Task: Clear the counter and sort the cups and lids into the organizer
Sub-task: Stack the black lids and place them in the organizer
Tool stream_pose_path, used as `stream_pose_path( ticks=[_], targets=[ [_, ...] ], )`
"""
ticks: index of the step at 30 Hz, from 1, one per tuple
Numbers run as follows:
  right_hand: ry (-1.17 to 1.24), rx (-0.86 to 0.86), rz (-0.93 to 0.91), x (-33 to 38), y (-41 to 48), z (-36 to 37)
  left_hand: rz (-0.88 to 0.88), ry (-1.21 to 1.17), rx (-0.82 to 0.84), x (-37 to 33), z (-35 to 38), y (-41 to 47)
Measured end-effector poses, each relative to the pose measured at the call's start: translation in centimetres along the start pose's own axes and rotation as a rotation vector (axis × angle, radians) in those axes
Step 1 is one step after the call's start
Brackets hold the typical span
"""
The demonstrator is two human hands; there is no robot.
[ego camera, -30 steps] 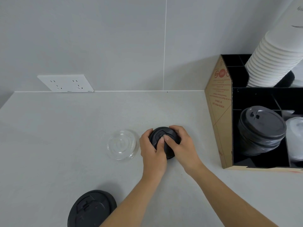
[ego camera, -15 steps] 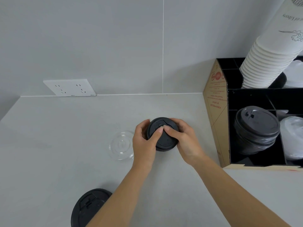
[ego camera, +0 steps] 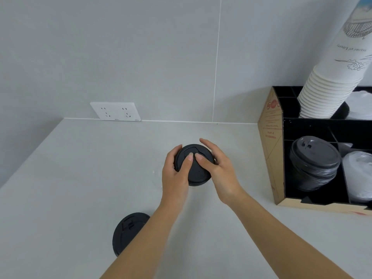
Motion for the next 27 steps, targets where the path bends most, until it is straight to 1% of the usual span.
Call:
stream_pose_path(
  ticks=[4,8,14,17,21,25,27],
  targets=[
    [-0.11,0.051,-0.1,1.5,-1.2,2.9,0.063,0.041,-0.039,-2.2,-2.5,-0.9],
    [-0.184,0.083,-0.188,3.1,-2.7,6.1,0.103,0.045,-0.114,-4.0,-5.7,-2.2],
    [-0.332,0.134,-0.239,2.9,-5.5,10.1,0.05,-0.022,-0.162,-4.5,-10.2,-4.4],
    [-0.373,0.159,-0.217,1.4,-6.9,11.4,0.003,-0.023,-0.184,-3.1,-11.9,-5.7],
    [-0.384,0.174,-0.131,-1.8,-8.5,12.2,-0.084,0.006,-0.188,-0.2,-13.5,-7.3],
    [-0.395,0.145,-0.051,-4.6,-9.3,12.2,-0.153,0.041,-0.138,2.0,-14.5,-7.8],
    [-0.366,0.123,-0.007,-5.2,-9.4,12.3,-0.192,0.013,-0.097,2.8,-14.8,-7.7]
  ],
)
Point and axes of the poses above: each hand's wrist, its own y-axis towards the middle knuckle, its own z-axis out of the palm, x = y × z, the point moved 9 cm from there along y, towards the middle knuckle, and after that the axes turned 13 degrees about y, right-handed, at the moved point
